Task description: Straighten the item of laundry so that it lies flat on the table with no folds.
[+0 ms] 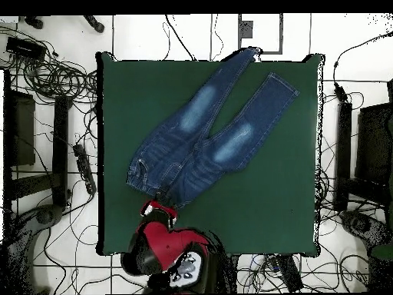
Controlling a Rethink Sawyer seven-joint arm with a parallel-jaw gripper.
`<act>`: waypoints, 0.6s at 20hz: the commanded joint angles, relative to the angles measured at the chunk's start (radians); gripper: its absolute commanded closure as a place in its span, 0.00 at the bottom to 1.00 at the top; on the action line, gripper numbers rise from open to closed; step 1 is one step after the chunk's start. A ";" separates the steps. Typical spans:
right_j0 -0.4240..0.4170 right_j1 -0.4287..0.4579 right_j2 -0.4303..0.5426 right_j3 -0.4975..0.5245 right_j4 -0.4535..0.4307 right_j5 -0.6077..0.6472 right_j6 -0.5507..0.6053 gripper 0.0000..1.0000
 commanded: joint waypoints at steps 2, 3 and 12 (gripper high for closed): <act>-0.049 -0.101 0.101 0.183 -0.042 0.187 0.059 0.00; -0.045 -0.090 0.098 0.181 -0.042 0.174 0.064 0.00; -0.038 -0.090 0.110 0.180 -0.029 0.175 0.067 0.00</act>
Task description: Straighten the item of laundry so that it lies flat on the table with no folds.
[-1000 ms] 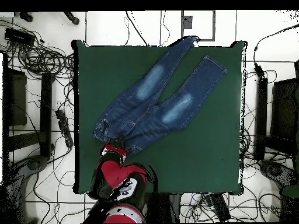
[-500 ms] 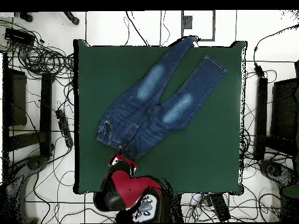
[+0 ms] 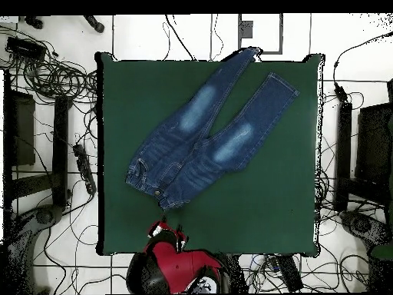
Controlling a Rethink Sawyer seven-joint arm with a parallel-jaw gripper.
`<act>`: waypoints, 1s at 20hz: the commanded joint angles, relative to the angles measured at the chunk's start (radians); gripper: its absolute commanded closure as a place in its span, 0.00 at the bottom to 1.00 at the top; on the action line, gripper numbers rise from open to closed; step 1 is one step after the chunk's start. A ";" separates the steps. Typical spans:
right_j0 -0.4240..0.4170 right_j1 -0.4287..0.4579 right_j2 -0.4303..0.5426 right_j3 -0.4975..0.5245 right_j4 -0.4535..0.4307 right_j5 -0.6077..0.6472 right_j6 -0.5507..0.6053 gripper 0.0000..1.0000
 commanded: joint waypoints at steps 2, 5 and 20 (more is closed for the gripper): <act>0.021 0.012 0.113 0.030 0.012 0.097 0.066 0.00; 0.071 0.085 0.090 -0.031 0.052 0.060 0.083 0.00; 0.107 0.242 0.010 -0.225 0.143 0.007 0.084 0.00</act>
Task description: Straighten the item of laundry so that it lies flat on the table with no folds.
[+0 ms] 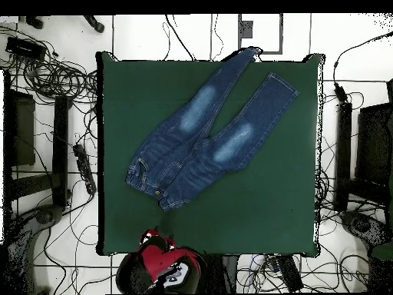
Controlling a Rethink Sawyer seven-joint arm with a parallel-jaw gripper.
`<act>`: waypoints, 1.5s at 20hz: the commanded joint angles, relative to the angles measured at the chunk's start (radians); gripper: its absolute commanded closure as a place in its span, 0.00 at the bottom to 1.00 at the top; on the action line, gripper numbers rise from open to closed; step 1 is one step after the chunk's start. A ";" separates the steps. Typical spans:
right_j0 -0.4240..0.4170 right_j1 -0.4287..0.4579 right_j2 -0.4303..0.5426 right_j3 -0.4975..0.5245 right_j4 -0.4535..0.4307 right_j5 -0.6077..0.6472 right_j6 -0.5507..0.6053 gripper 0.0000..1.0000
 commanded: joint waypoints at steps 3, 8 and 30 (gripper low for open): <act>-0.073 0.036 0.045 -0.183 0.050 0.019 0.060 0.00; -0.132 0.009 0.071 -0.193 0.013 0.019 0.040 0.00; -0.123 0.002 0.124 -0.267 0.050 0.063 0.056 0.00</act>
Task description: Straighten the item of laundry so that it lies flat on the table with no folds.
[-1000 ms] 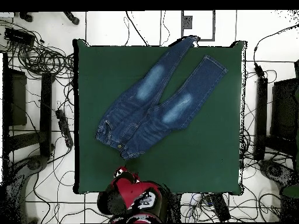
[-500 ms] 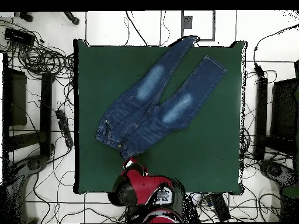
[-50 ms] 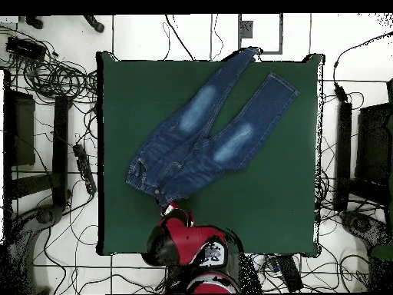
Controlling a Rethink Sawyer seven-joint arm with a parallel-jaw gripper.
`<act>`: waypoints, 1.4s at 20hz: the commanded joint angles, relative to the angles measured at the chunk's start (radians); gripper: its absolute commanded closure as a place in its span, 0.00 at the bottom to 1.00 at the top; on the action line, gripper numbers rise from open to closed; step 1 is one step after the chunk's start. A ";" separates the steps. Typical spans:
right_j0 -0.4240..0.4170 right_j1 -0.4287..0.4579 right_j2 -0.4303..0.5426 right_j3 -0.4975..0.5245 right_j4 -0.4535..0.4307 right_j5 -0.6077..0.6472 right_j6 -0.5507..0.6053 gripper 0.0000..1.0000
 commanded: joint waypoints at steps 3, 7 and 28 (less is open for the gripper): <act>0.041 -0.035 0.122 -0.142 0.058 0.080 0.056 0.00; 0.033 -0.047 0.132 -0.147 0.051 0.095 0.050 0.00; -0.025 -0.028 0.221 -0.201 0.027 0.131 0.035 1.00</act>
